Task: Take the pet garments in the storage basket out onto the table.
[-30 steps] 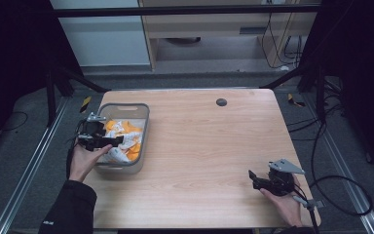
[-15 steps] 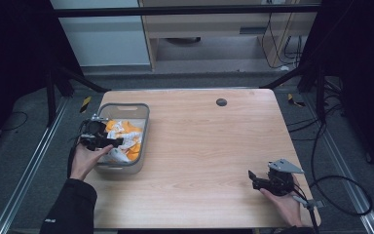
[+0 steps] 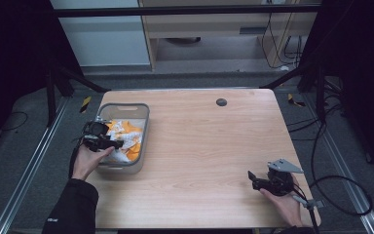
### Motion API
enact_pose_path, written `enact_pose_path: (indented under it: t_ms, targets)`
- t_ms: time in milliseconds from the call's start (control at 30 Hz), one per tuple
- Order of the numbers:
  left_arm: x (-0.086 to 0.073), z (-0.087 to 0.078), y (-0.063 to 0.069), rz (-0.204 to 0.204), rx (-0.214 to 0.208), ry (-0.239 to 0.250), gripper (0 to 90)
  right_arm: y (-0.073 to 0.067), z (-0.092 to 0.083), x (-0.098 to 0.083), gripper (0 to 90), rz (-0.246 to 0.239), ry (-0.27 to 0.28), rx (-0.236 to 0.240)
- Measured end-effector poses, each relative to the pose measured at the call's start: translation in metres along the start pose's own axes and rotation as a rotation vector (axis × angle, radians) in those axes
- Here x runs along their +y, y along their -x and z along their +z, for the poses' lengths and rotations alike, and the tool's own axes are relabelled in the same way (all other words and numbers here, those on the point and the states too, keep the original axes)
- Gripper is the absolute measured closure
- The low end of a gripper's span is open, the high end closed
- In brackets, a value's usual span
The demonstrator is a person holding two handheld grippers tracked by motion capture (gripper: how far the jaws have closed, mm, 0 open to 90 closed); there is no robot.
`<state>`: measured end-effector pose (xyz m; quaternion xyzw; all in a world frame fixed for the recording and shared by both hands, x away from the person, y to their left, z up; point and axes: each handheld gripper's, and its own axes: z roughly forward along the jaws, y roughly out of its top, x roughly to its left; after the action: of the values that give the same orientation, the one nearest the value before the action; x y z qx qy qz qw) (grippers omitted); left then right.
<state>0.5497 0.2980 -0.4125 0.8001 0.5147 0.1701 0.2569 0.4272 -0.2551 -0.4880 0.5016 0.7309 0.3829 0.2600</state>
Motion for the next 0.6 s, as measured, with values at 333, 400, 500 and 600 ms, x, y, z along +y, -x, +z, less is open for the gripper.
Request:
enact_pose_path:
  t_ms: [333,400,500,600]
  targets:
    - [0.0,0.008,-0.004,-0.01,-0.015,-0.051,51.6,0.0,0.001,0.0,16.4,-0.002,-0.007,0.008]
    - [0.0,0.01,-0.004,-0.008,-0.018,-0.062,55.0,0.0,0.001,0.0,16.4,-0.001,-0.009,0.009]
    - [0.0,0.011,-0.004,-0.009,-0.017,-0.069,58.4,0.0,0.001,0.0,16.4,-0.001,-0.01,0.01]
    - [0.001,0.012,-0.005,-0.018,-0.021,-0.083,65.4,0.0,0.001,0.0,16.4,-0.004,-0.01,0.012]
